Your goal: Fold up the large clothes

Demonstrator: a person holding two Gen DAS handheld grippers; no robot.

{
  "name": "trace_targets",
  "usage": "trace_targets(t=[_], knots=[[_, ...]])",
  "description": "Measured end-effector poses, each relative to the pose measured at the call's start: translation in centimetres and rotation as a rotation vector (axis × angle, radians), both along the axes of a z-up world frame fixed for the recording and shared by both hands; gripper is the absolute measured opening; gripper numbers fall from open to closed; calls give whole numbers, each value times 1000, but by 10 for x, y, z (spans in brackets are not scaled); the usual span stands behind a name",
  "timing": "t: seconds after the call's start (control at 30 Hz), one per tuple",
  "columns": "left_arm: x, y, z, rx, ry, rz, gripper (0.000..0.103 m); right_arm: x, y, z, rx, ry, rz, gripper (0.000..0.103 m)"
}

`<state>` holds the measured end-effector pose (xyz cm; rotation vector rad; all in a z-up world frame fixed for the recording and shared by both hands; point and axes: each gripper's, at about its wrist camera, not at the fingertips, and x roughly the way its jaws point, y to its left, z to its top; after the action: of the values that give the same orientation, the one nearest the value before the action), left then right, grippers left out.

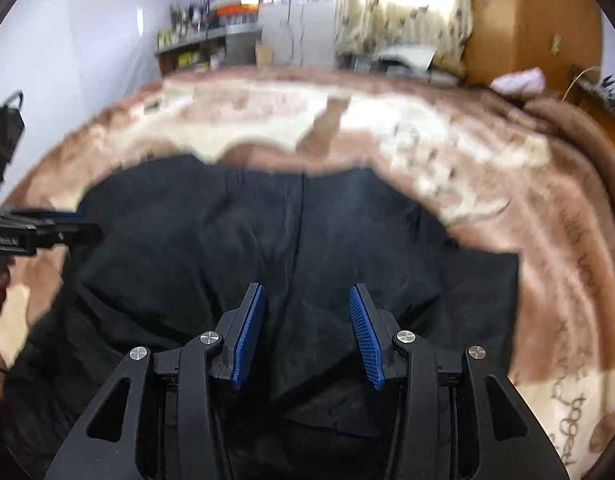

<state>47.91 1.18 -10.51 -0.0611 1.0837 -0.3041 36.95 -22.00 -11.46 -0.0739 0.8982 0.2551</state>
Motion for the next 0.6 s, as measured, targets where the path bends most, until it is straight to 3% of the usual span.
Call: trace_targets(t=[0.17,0.3,0.6], knots=[[5,-2,-28,41,15,-9,79,-1,-12,-20,57,20,17,45],[5,-5,-39,41,12,-5,80,0,-5,-36,9,26,45,45],[2,-12,-54,79,-3,14,81,4,0,-46,1,49,18,45]])
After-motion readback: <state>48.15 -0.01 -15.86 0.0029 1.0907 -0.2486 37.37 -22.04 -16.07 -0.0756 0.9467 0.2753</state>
